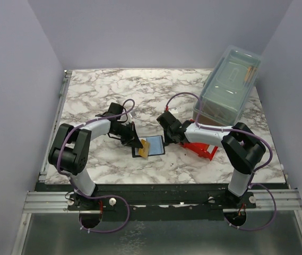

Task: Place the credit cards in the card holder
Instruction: Insert the credit card into the card holder.

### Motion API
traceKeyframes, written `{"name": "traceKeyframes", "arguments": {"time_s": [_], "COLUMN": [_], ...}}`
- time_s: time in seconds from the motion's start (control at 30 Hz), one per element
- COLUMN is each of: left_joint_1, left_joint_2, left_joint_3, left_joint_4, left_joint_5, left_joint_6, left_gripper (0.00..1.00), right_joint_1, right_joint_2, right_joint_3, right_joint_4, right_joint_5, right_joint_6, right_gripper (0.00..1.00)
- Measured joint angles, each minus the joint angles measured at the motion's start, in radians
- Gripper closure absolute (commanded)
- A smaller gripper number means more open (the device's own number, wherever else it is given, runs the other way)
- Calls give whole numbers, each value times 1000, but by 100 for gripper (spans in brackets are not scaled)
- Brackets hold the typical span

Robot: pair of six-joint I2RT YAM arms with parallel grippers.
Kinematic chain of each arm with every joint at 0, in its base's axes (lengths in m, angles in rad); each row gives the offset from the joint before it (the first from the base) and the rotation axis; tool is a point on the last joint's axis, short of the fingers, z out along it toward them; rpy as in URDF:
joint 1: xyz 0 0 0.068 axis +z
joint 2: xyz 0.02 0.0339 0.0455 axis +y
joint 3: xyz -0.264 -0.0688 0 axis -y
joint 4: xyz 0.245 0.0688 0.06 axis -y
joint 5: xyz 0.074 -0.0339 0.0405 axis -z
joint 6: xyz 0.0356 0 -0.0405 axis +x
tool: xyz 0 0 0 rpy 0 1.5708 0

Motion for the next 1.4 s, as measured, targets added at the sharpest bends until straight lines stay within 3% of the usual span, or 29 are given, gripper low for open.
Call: {"name": "traceKeyframes", "arguments": {"time_s": [0.63, 1.03, 1.13, 1.3, 1.4], "left_joint_1": [24, 24, 26, 26, 26], "left_joint_2": [57, 57, 56, 41, 23], "left_joint_3": [-3, -110, -136, -169, -190], "left_joint_4": [152, 332, 381, 432, 453], "left_joint_5": [3, 6, 14, 14, 7], "left_joint_6": [-134, -266, -294, -327, -338], "left_gripper": [100, 100, 100, 100, 100], "right_joint_1": [0, 0, 0, 0, 0], "right_joint_2": [4, 6, 6, 9, 10], "right_joint_3": [2, 5, 5, 18, 39], "right_joint_4": [6, 7, 7, -2, -39], "right_joint_5": [-2, -10, -12, -29, -42], "right_joint_6": [0, 0, 0, 5, 6], "right_gripper": [91, 91, 84, 55, 47]}}
